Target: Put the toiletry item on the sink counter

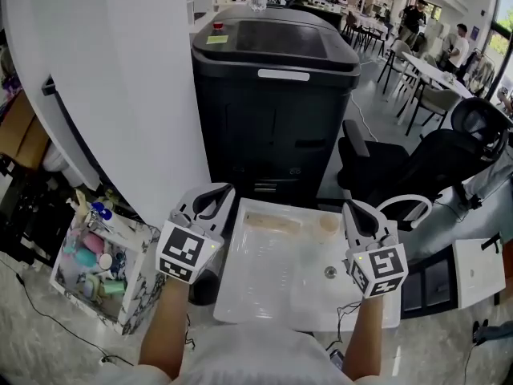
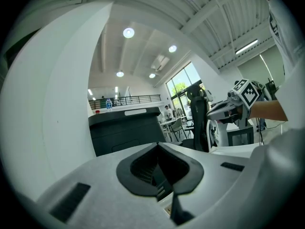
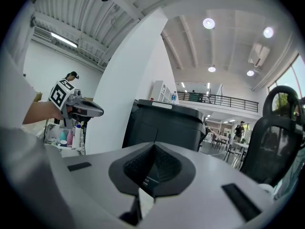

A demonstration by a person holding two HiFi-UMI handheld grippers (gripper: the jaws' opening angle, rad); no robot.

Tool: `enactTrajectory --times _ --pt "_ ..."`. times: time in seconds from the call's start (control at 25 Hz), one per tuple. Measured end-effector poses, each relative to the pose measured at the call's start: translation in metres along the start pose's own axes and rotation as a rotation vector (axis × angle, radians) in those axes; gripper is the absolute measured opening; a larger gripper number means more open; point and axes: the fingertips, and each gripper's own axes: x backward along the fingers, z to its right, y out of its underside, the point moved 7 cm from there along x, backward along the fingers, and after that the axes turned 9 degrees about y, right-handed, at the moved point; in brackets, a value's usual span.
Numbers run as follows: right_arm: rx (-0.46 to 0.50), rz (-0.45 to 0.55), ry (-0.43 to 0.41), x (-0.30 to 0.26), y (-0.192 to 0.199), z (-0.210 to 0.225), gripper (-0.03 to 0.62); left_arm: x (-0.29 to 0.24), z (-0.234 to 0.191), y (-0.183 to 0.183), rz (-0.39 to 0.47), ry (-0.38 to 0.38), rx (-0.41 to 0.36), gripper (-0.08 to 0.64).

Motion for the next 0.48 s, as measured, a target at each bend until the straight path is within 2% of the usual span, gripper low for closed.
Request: enactTrajectory --times 0.48 --pt "-0.014 -0.012 -0.011 -0.0094 0.0045 -0.0065 -0.005 -0.0045 -0.0004 0.0083 -0.016 0.039 -0.002 0.011"
